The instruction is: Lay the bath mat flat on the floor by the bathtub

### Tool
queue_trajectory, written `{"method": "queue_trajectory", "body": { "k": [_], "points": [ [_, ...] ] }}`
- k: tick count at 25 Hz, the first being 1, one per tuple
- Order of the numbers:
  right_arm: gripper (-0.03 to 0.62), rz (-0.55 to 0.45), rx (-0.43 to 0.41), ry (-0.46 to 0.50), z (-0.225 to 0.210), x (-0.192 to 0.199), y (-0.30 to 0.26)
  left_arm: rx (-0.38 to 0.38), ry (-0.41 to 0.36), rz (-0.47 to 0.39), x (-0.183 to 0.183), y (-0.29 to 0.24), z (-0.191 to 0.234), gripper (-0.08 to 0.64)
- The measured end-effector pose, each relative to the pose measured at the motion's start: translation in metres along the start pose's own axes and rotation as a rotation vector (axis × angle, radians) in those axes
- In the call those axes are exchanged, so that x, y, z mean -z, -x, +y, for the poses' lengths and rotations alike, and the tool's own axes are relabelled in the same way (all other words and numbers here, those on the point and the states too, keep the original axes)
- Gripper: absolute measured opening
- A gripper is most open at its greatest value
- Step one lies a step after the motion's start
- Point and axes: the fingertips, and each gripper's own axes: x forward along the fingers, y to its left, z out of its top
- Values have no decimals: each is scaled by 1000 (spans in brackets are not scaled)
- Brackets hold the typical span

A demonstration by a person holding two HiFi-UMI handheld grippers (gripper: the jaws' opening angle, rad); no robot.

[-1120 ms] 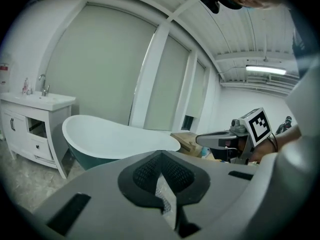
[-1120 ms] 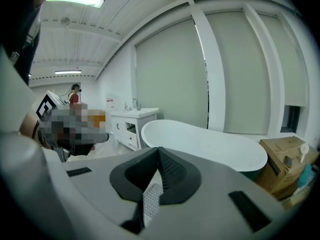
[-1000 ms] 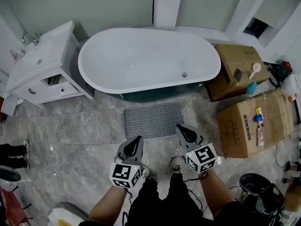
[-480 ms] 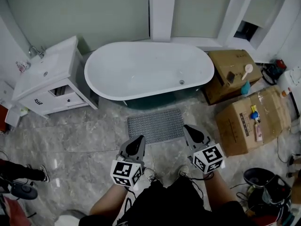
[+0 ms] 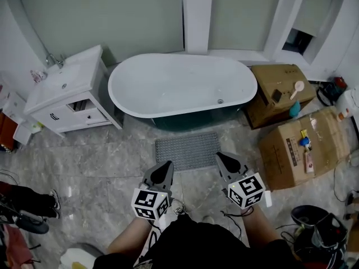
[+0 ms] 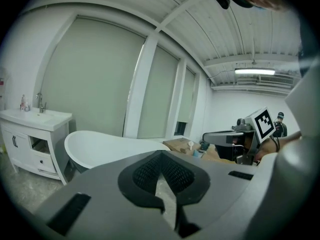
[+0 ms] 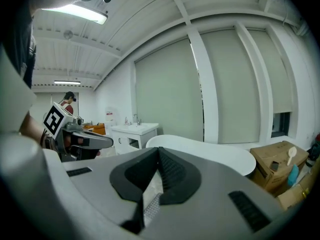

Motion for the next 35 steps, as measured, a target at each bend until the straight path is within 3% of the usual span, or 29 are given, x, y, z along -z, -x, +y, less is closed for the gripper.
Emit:
{"method": "queue_trajectory", "body": {
  "k": [4,13,20,29,35],
  "points": [
    [17,-9,-19,4,-2,5,38,-16,25,-1,6,10,-40,17],
    [17,-40,-50,-2,-4,20,122,-48,-29,-7,27,48,-126,17],
    [17,-40,-86,-2,-7,37,158,-100,-11,-5,38,66,-161,17],
    [17,-33,-107,-39,-4,52,164,-116,-12,12,50,73,-176,17],
    [16,-28,-105,-40,14,54,156,-113,-2,3,53,85,-163,17]
  ]
}}
